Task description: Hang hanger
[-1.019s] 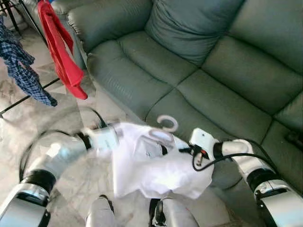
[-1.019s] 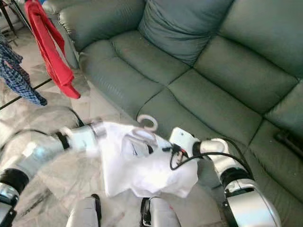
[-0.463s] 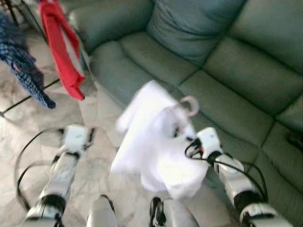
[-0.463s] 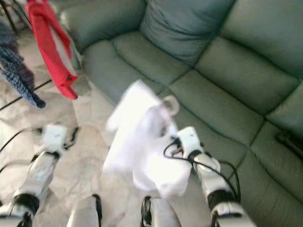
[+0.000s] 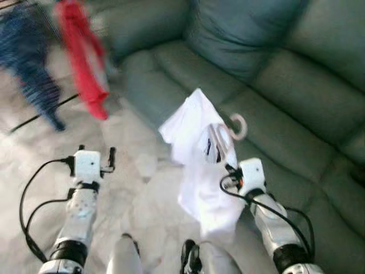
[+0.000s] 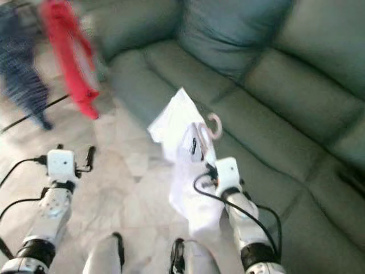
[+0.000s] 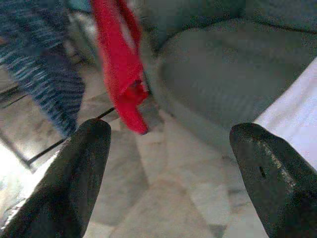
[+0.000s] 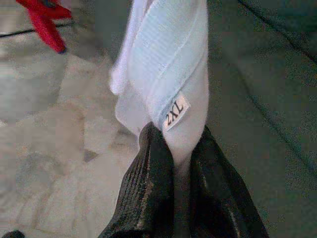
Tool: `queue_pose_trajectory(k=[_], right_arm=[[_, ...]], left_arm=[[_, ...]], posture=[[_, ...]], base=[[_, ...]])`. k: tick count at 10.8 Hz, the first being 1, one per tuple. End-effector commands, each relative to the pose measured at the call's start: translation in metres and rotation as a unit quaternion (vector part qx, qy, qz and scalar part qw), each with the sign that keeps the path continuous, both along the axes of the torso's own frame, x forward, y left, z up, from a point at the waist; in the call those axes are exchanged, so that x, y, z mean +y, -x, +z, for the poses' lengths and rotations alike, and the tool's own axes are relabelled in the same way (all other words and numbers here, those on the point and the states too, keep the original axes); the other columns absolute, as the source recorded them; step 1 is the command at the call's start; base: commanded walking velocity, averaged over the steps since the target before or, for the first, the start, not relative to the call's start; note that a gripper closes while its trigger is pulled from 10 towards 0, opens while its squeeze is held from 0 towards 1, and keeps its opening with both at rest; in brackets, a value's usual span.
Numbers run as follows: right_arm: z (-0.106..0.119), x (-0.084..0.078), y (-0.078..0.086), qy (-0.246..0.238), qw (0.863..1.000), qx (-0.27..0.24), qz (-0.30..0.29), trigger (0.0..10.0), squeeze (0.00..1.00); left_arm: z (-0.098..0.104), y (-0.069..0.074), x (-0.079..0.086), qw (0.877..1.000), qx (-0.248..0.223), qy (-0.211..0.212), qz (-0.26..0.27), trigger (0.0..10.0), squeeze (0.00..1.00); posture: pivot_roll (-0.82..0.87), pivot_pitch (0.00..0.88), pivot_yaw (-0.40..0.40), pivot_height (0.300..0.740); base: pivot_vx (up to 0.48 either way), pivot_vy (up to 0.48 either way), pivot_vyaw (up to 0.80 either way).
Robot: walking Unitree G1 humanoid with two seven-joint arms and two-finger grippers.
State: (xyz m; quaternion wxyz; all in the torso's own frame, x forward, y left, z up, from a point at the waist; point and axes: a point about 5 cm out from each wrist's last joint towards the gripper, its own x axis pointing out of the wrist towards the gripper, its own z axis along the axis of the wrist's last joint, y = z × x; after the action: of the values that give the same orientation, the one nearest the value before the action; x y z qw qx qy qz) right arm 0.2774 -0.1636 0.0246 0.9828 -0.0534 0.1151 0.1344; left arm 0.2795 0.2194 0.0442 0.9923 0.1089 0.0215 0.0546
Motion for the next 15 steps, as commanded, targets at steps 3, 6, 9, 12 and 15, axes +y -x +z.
queue_pose_trajectory(k=[3,6,9,12,15], right_arm=[[0.014,0.008,-0.008,-0.003,0.999,-0.027,0.021,10.0,0.00],[0.017,0.012,-0.014,-0.010,0.999,-0.030,0.023,10.0,0.00],[0.018,0.008,-0.013,-0.047,0.998,-0.030,-0.004,10.0,0.00],[0.012,0.001,-0.013,-0.006,0.999,-0.004,-0.043,10.0,0.00],[0.006,-0.006,-0.004,0.003,0.999,-0.009,-0.050,10.0,0.00]], left_arm=[[-0.007,0.009,0.013,0.999,0.025,-0.016,0.026,10.0,0.00],[-0.007,0.005,0.015,0.998,0.031,-0.018,0.048,10.0,0.00],[-0.006,0.002,0.011,0.998,0.029,-0.022,0.045,10.0,0.00],[-0.007,0.002,0.009,0.998,0.030,-0.033,0.051,10.0,0.00],[-0.016,0.023,0.027,0.995,0.043,-0.040,0.081,10.0,0.00]], posture=[[0.00,0.081,-0.060,0.740],[0.01,0.061,-0.067,0.740],[0.00,0.063,-0.066,0.740],[0.01,0.070,-0.071,0.740],[0.02,0.070,-0.093,0.740]], base=[[0.000,0.000,0.79],[0.000,0.320,0.79],[0.000,0.480,0.47],[0.000,0.480,0.00],[0.000,0.137,0.00]])
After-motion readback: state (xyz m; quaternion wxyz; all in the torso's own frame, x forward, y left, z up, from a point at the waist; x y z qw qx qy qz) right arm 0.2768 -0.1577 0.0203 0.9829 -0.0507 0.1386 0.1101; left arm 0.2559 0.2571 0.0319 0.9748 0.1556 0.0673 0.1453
